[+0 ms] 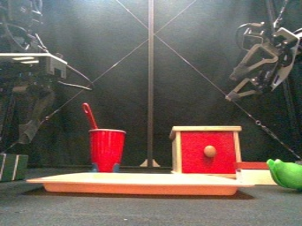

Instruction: Grab sushi roll

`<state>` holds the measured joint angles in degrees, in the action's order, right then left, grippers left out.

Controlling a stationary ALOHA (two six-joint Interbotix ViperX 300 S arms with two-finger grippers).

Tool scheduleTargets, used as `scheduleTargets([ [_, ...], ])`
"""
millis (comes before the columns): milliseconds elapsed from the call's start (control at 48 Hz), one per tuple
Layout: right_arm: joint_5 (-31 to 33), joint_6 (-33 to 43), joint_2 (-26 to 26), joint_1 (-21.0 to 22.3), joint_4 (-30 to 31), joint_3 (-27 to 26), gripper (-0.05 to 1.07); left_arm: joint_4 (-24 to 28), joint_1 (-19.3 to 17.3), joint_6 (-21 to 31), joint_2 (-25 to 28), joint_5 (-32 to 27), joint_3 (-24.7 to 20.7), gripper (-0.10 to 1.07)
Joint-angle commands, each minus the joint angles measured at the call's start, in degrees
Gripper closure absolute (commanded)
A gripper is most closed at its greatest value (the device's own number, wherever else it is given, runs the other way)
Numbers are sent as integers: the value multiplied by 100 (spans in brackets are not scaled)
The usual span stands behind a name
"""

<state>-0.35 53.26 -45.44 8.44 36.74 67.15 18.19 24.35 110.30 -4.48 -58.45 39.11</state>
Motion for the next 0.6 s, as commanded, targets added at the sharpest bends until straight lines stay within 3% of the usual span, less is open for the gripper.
scheduleTargets([
  [0,-26,0,18,9,-9,-53,0,0,-9,-9,-44,-35,-97,8],
  [583,-26,-9,18,9,0,-53,0,-97,105,18,-281,-492,-70,8],
])
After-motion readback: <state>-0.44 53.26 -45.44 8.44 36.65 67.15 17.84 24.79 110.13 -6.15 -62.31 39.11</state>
